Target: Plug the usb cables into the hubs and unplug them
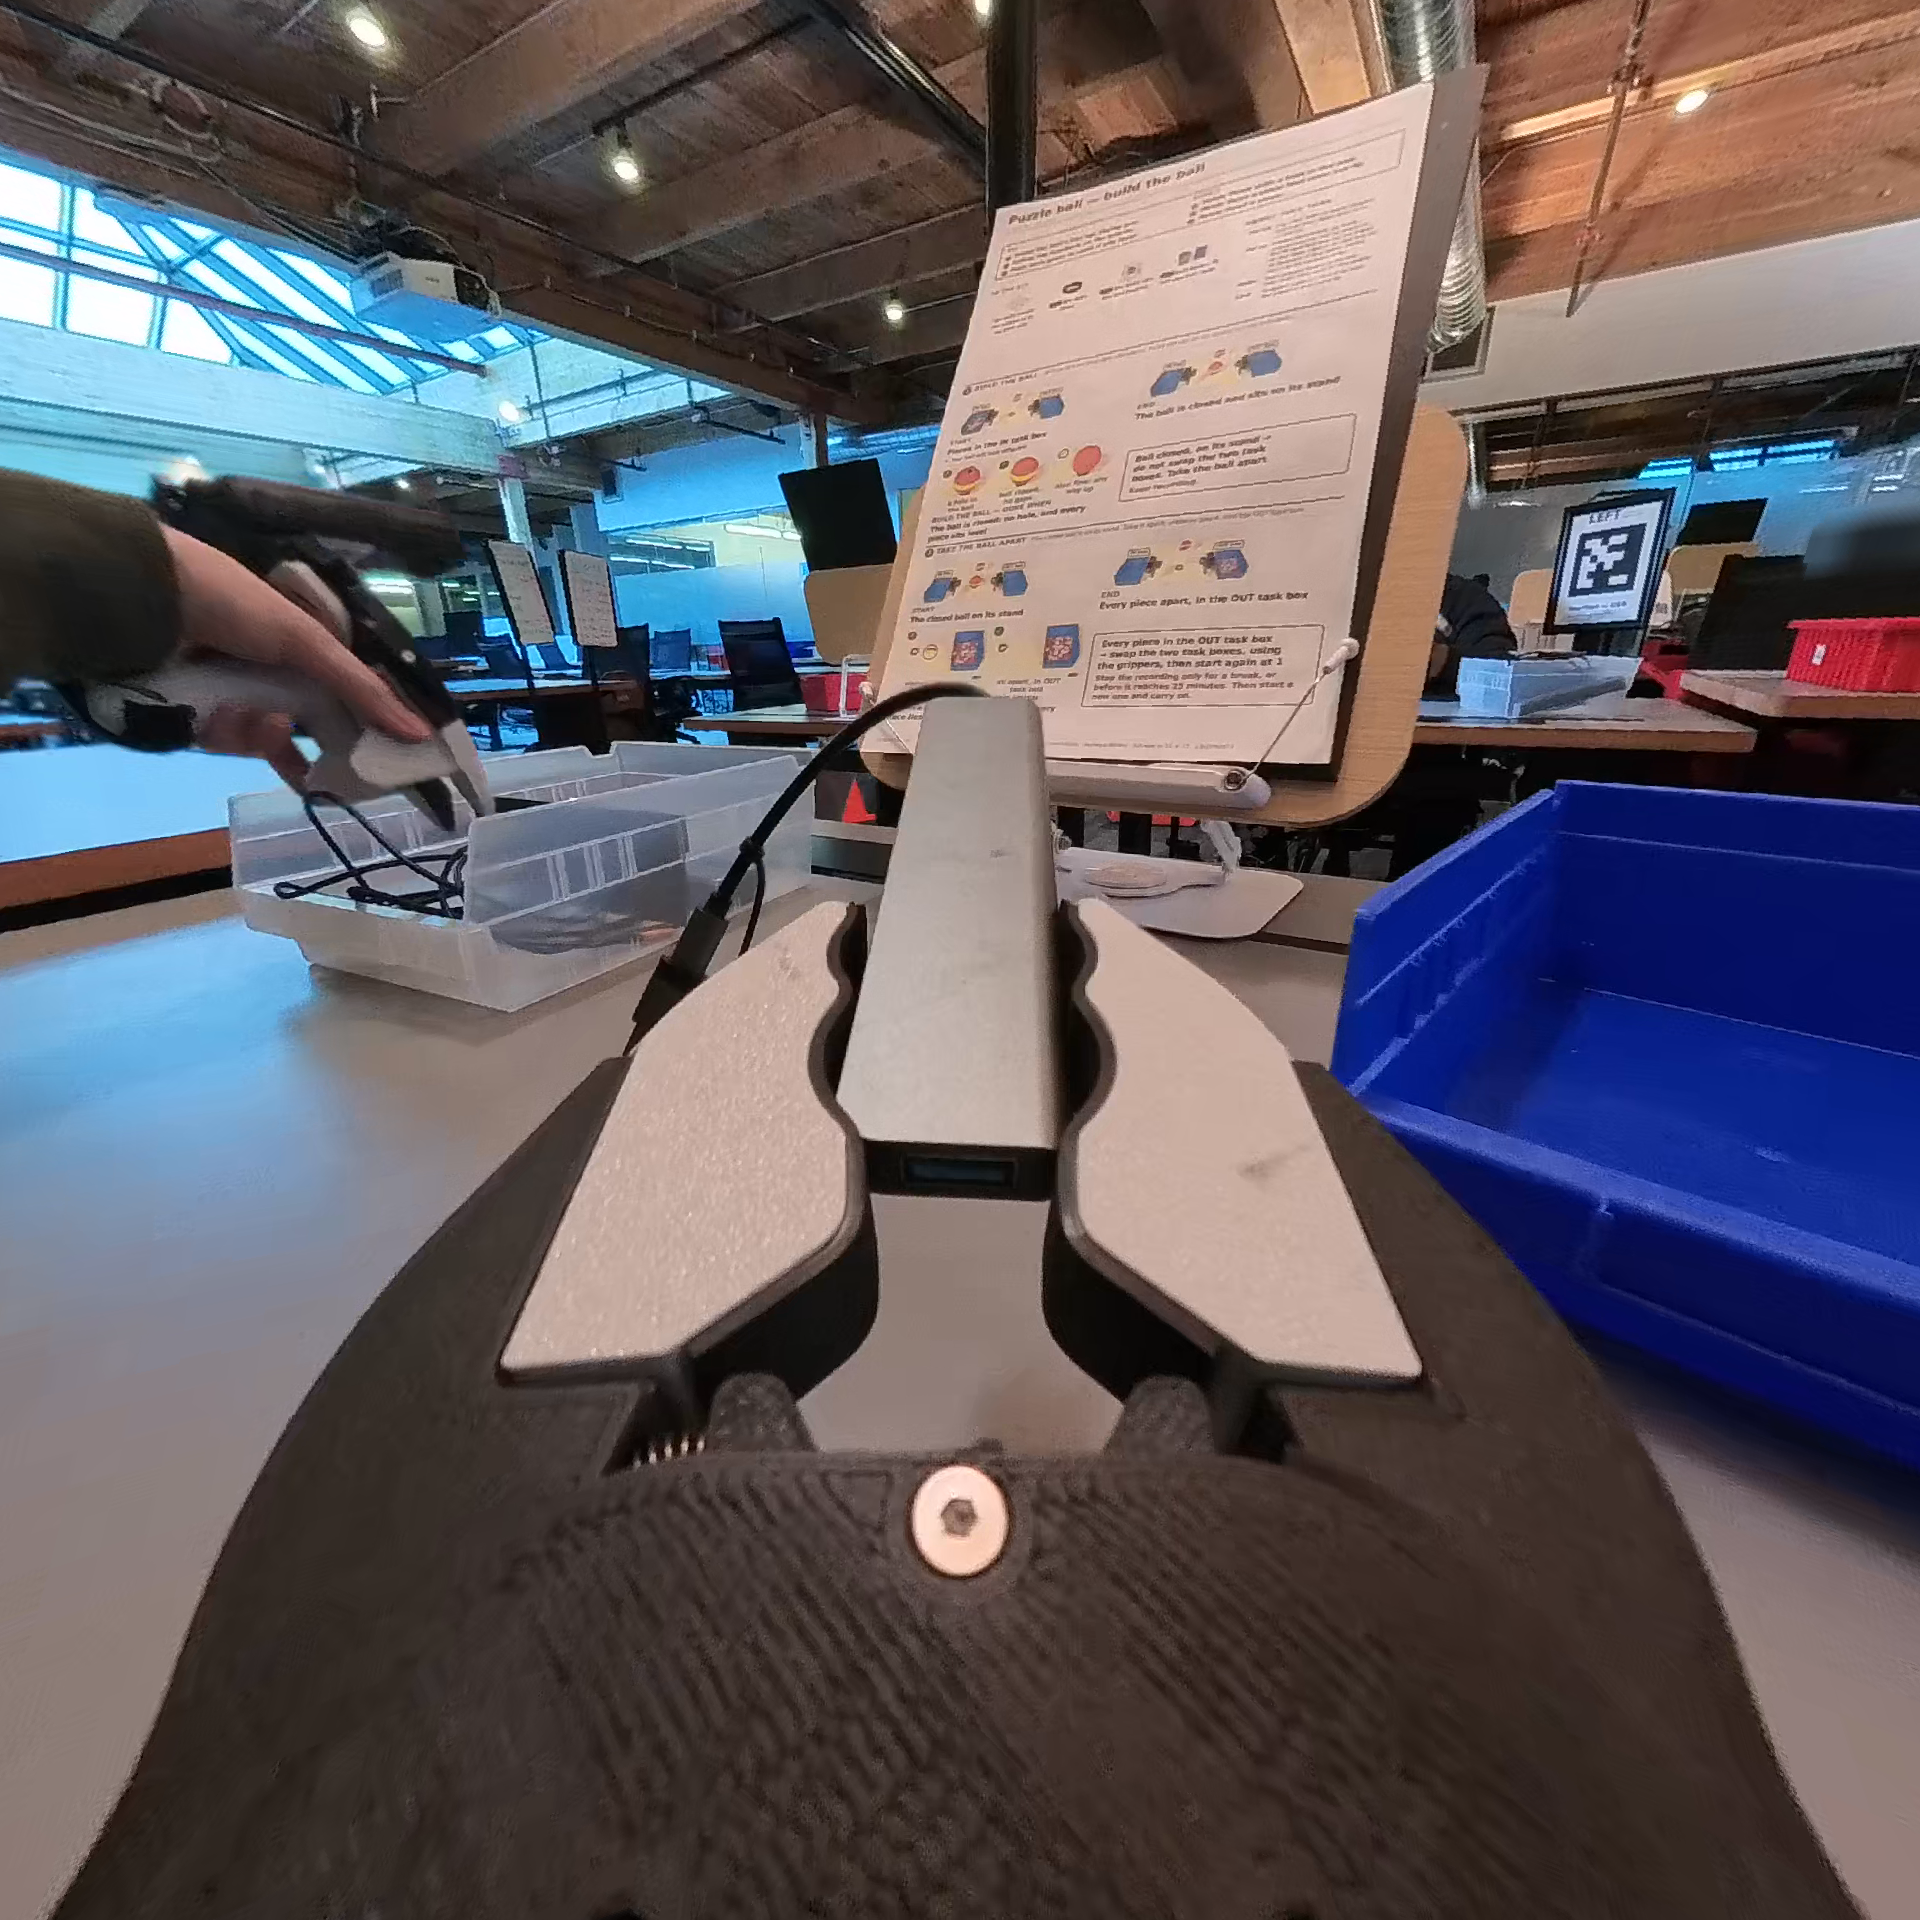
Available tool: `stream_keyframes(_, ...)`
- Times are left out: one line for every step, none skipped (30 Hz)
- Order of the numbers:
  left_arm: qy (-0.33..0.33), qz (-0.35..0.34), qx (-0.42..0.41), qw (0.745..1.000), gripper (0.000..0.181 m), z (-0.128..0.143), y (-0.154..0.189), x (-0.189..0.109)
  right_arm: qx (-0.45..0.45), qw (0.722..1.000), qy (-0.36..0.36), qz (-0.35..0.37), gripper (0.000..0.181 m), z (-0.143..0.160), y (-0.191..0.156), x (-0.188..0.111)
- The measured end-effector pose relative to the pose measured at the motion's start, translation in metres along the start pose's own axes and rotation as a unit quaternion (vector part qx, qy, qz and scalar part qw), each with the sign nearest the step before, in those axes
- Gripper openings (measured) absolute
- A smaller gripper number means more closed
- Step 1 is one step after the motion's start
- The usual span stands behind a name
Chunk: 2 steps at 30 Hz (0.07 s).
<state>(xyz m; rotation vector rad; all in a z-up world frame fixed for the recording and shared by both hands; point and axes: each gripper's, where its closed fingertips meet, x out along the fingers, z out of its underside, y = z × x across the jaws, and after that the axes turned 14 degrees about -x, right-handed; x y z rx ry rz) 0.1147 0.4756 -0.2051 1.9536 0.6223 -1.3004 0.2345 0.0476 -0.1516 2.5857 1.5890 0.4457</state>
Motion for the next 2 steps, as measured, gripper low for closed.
stream_keyframes(-0.007,0.002,-0.009,1.000,0.043,0.0001,-0.0002,0.0058,-0.002,1.000,0.000,-0.001,0.035,-0.0002,-0.0006,0.0001)
stream_keyframes(-0.012,-0.004,-0.016,1.000,0.042,0.0001,-0.0029,0.0113,-0.003,1.000,0.001,-0.002,0.035,-0.0004,-0.0010,0.0002)
